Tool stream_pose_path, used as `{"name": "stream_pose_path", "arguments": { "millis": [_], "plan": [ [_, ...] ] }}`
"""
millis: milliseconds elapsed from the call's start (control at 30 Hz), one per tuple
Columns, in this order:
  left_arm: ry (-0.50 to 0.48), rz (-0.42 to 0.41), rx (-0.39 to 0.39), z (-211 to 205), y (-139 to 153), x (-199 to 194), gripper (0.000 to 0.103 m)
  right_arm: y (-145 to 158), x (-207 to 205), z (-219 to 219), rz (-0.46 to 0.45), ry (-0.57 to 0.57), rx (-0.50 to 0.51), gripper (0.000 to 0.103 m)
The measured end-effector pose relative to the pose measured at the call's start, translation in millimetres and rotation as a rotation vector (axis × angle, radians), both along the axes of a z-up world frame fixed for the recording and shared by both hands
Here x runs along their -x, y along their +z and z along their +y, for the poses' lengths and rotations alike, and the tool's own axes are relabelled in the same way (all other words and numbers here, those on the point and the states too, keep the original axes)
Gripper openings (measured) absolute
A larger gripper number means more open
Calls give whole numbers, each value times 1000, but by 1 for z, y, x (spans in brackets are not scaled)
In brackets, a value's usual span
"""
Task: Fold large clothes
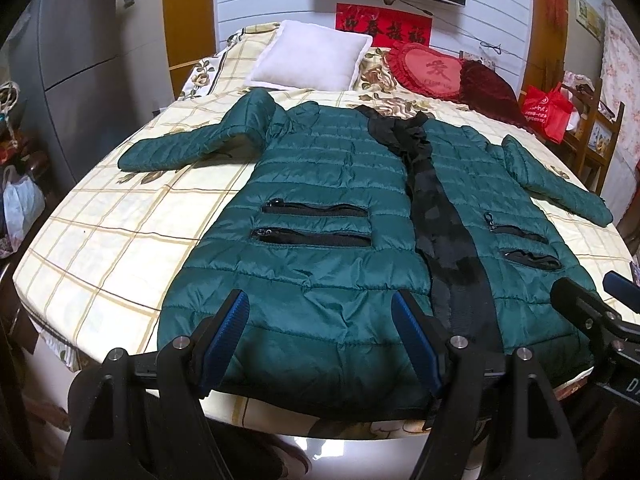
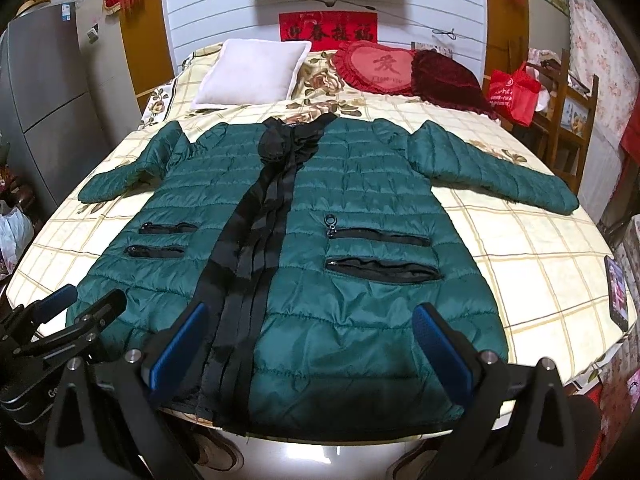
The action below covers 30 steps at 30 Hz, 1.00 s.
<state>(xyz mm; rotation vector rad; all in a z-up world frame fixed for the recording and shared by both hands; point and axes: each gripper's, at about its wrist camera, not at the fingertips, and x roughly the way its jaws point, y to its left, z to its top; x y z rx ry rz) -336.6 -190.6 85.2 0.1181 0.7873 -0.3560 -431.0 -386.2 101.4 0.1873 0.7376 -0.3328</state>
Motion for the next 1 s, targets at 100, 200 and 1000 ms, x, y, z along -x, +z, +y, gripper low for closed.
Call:
{"name": "stream_pose_path", "arguments": {
  "millis": [100, 200, 1000],
  "plan": [
    [1, -6, -3, 1, 0, 0, 59, 0, -1, 0, 55, -2, 3, 102],
    [1, -3, 0, 1, -1, 0, 59, -1, -2, 0, 52, -4, -5, 102],
    [9, -20, 1, 2, 1, 1, 59, -7, -3, 0, 38, -7, 1, 102]
  ]
}}
